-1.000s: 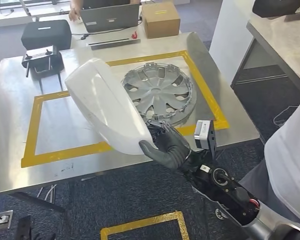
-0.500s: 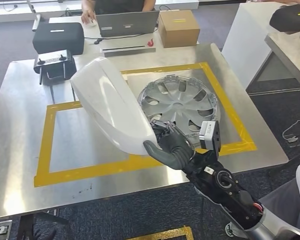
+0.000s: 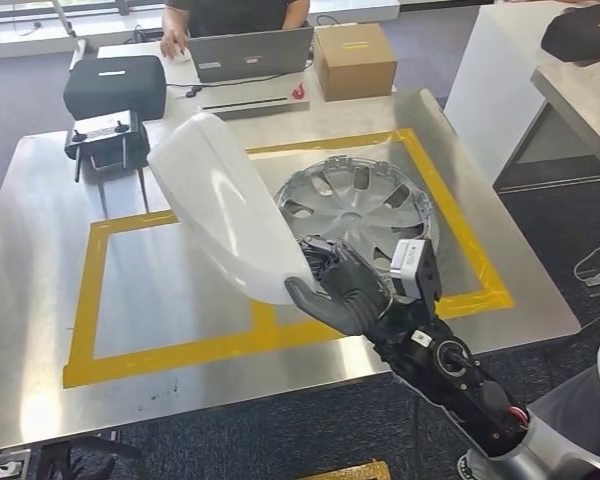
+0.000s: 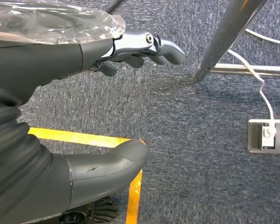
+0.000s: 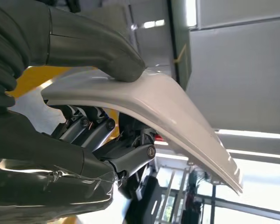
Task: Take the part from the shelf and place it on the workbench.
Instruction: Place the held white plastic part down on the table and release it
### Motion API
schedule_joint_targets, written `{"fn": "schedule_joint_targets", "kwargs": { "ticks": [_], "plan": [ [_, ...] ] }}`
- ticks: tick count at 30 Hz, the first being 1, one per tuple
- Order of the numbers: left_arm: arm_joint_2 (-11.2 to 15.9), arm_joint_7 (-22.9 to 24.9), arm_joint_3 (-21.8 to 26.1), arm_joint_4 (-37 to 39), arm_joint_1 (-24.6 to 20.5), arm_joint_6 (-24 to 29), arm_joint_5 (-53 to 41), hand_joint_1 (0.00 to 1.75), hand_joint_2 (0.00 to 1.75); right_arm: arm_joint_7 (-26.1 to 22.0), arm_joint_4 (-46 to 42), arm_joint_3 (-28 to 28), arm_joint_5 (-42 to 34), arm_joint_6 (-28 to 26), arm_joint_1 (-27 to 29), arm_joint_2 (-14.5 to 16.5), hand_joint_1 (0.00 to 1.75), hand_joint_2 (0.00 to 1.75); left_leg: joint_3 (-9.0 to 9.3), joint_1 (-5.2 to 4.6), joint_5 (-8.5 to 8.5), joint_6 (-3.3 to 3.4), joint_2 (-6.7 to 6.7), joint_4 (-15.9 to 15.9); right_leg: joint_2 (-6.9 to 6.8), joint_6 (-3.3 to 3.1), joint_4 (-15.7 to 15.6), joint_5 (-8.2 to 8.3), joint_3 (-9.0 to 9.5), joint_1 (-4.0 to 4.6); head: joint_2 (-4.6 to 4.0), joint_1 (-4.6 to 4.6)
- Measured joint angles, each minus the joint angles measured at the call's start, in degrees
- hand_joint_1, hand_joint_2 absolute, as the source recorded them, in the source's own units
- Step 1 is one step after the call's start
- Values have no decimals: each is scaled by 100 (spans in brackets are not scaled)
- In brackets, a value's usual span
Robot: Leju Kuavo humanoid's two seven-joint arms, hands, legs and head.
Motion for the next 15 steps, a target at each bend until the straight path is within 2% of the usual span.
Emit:
{"fn": "schedule_joint_targets", "kwargs": {
  "ticks": [7, 15],
  "plan": [
    [-12, -28, -6, 0, 2, -4, -36, 0, 175, 639, 104, 191, 1138, -285, -444, 2, 175, 175, 21, -1, -2, -3, 0, -47, 1, -6, -40, -5, 19, -1, 0, 0],
    [-52, 8, -11, -1, -52, -30, -96, 0, 175, 865, 402, 532, 1412, -392, -921, 46, 175, 175, 32, -3, -4, -6, -5, -55, -5, -18, -52, -12, 38, -1, 0, 1]
  ]
}}
